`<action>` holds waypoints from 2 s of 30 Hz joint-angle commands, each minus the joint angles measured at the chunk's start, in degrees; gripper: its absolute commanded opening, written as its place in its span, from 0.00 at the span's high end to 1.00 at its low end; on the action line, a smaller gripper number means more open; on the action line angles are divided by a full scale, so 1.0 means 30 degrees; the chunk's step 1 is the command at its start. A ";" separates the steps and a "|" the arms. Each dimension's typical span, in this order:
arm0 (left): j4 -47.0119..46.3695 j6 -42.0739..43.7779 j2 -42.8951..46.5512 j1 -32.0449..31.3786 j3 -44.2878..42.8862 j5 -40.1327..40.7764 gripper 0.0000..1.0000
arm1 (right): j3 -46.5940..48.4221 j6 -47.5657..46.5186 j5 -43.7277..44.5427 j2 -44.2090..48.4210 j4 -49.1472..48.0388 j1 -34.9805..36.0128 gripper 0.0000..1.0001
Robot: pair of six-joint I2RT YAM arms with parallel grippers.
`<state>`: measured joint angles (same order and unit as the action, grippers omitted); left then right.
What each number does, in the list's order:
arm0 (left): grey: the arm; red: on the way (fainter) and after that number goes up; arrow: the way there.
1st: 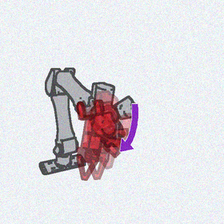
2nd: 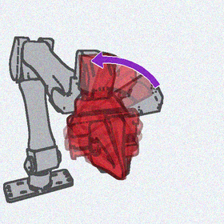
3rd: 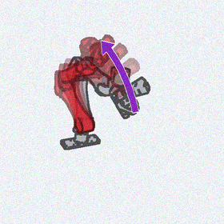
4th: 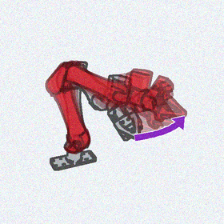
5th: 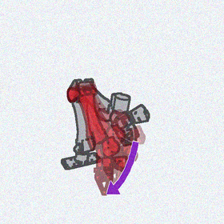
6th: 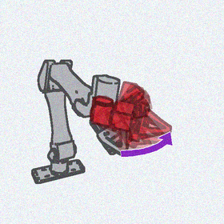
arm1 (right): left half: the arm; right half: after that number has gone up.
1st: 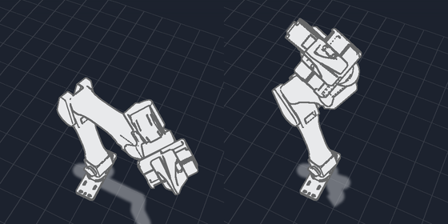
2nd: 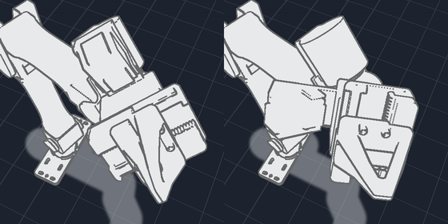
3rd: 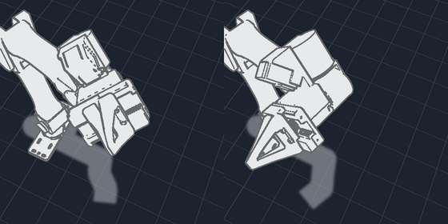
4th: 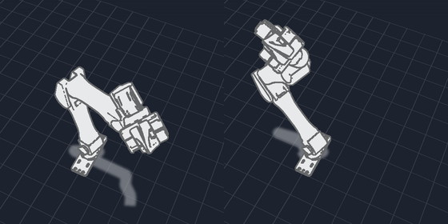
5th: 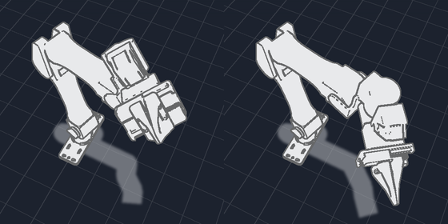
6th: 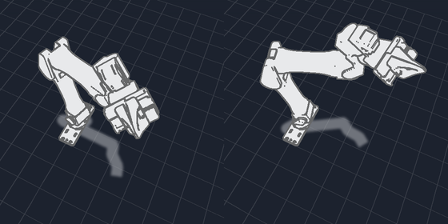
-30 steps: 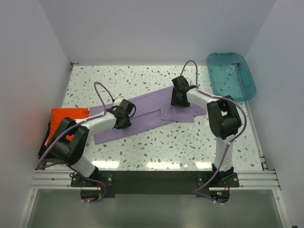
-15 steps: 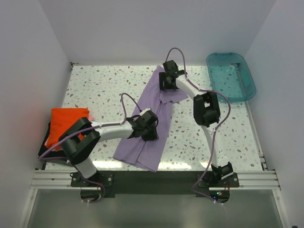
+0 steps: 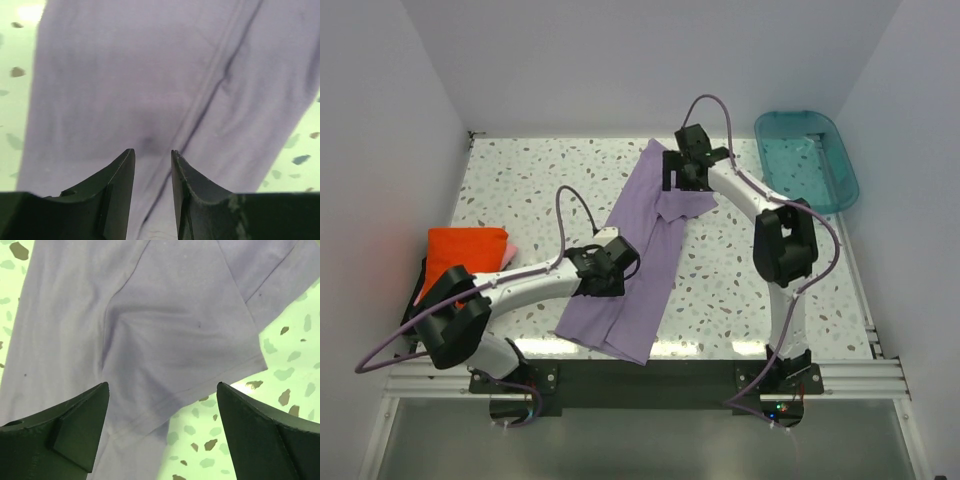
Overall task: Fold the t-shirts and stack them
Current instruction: Fold the tshirt
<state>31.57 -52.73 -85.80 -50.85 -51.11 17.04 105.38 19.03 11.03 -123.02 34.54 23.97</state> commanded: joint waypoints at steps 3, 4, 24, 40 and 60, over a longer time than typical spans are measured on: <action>0.1869 0.0087 -0.0051 -0.0393 0.1215 0.2816 0.62 | -0.1349 0.1977 0.0163 0.0141 -0.0851 0.0419 0.11; 0.1897 -0.0204 -0.0285 -0.0771 0.1536 0.2933 0.62 | -0.1377 0.2152 0.0104 -0.0094 -0.1054 0.0419 0.11; 0.0111 -0.1233 -0.3772 -0.5140 0.0605 0.0181 0.64 | 0.4478 -0.4929 0.1480 -0.5602 -0.0822 -0.0811 0.05; -0.0914 -0.1115 -0.3278 -0.4994 -0.0394 -0.0992 0.62 | 0.6389 -0.5554 0.0690 -0.4204 -0.2229 -0.0811 0.01; -0.1675 0.0759 -0.3801 -0.4935 -0.2065 0.0123 0.61 | 0.3366 -0.0512 0.0836 -0.4016 -0.2551 -0.0811 0.38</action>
<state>29.69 -52.82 -95.42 -65.30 -56.90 18.46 113.36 15.42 12.95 -131.33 26.92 21.71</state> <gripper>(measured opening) 0.394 0.638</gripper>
